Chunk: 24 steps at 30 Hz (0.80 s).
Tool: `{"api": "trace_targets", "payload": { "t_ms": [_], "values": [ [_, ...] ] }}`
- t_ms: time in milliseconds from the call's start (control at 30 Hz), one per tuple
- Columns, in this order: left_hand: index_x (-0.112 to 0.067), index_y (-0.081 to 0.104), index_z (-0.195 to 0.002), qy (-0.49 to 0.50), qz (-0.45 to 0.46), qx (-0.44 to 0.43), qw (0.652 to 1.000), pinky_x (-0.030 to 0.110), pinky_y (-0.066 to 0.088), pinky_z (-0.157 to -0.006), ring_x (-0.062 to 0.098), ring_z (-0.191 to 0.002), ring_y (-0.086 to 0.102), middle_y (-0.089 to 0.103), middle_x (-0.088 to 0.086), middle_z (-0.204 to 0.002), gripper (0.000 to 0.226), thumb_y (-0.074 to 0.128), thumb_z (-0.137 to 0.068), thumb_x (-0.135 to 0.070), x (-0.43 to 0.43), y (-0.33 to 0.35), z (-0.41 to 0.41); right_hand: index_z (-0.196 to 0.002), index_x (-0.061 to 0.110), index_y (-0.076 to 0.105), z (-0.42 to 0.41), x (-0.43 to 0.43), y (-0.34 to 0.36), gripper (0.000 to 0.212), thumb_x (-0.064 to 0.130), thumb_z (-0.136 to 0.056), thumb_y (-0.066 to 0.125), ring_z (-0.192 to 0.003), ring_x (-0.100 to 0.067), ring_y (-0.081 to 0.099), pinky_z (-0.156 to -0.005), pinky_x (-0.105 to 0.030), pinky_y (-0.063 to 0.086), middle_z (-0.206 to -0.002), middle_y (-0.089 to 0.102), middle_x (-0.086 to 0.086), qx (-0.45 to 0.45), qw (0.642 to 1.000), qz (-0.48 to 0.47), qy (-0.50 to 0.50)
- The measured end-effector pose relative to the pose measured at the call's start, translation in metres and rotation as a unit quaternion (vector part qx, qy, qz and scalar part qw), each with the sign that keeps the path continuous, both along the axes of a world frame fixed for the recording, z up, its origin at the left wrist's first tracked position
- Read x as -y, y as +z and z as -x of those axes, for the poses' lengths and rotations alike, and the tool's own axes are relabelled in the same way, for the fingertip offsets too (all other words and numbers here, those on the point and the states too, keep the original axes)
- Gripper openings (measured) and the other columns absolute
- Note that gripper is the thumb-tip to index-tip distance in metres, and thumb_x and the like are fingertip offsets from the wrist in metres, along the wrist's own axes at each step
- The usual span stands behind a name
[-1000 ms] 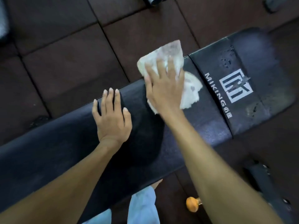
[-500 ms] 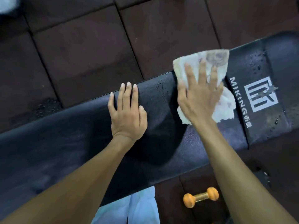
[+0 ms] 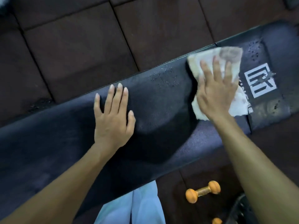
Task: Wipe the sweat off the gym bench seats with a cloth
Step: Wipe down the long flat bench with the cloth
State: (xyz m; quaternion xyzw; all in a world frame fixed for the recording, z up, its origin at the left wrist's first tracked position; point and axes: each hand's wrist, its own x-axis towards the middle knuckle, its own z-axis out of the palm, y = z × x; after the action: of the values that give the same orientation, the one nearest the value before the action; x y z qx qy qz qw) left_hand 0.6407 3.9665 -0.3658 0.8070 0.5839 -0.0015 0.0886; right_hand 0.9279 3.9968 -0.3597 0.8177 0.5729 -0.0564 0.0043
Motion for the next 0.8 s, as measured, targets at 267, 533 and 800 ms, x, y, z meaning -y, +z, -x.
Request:
{"api": "trace_targets", "payload": {
  "t_ms": [267,533,800],
  "values": [
    [-0.002,0.029,-0.148,-0.008,-0.009,0.016,1.000,0.056,0.015,-0.116,0.024,-0.147,0.019,0.026,0.012,-0.156,0.059,0.033,-0.095,-0.028,-0.001,-0.002,0.001,-0.142,0.035,0.047,0.115,0.019,-0.002,0.041,0.037,-0.103,0.037,-0.145,-0.031,0.030,-0.108,-0.056,0.023,-0.155,0.038,0.003,-0.025,0.989,-0.038,0.138],
    [-0.003,0.030,-0.148,-0.003,0.001,0.022,1.000,0.055,0.014,-0.117,0.024,-0.147,0.020,0.027,0.011,-0.156,0.061,0.034,-0.093,-0.029,-0.001,0.000,0.000,-0.149,0.036,0.035,0.045,0.023,0.009,0.047,0.041,-0.102,0.031,-0.147,-0.032,0.021,-0.106,-0.059,0.026,-0.161,0.024,0.005,-0.023,0.994,-0.003,-0.110],
    [-0.004,0.031,-0.147,0.001,-0.005,0.028,1.000,0.056,0.017,-0.116,0.023,-0.146,0.022,0.027,0.010,-0.156,0.059,0.033,-0.093,-0.027,0.000,-0.001,0.002,-0.142,0.036,0.047,0.100,0.027,-0.004,0.043,0.036,-0.100,0.042,-0.139,-0.032,0.039,-0.101,-0.051,0.031,-0.152,0.044,0.004,0.016,0.980,-0.033,0.195]
  ]
}}
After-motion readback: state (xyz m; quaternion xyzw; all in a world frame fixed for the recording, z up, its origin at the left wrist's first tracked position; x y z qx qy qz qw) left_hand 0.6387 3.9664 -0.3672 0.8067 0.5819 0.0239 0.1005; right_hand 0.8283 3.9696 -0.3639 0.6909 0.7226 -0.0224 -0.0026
